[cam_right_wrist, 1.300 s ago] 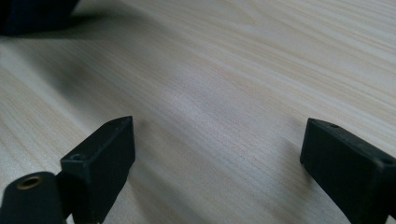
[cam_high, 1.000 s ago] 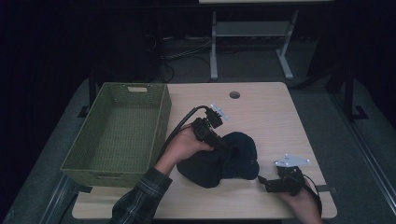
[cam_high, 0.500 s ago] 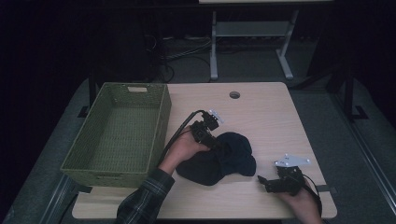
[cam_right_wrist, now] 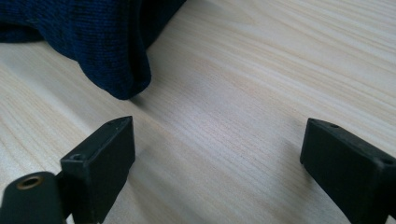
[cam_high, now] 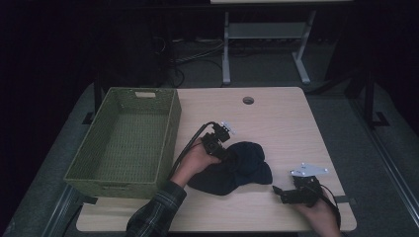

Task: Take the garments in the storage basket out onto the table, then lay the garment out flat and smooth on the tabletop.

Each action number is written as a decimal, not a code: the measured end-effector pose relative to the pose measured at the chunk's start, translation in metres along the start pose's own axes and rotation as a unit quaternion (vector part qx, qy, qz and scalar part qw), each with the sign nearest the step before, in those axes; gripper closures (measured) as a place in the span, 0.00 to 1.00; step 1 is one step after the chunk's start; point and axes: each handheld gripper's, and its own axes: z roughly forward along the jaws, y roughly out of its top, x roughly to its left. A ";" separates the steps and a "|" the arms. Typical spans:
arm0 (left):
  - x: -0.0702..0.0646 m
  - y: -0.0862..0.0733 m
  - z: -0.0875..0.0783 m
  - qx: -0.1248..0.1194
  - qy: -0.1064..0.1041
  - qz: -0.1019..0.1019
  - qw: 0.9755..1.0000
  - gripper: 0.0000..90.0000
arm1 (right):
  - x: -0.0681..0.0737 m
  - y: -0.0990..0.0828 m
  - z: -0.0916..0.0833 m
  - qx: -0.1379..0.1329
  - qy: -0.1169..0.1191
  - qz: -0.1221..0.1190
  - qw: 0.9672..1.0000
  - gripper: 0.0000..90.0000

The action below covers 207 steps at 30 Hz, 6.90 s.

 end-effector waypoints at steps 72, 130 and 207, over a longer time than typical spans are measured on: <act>-0.059 -0.088 0.013 -0.024 0.006 0.061 0.998 1.00 | 0.002 0.002 -0.001 0.012 0.002 0.000 1.000 0.11; -0.062 -0.088 0.013 -0.026 0.015 0.056 0.998 1.00 | 0.019 0.081 0.002 -0.035 0.128 -0.030 0.991 0.84; -0.060 -0.089 0.013 -0.027 0.009 0.060 0.998 1.00 | -0.038 0.246 0.120 0.006 -0.014 -0.024 1.000 0.83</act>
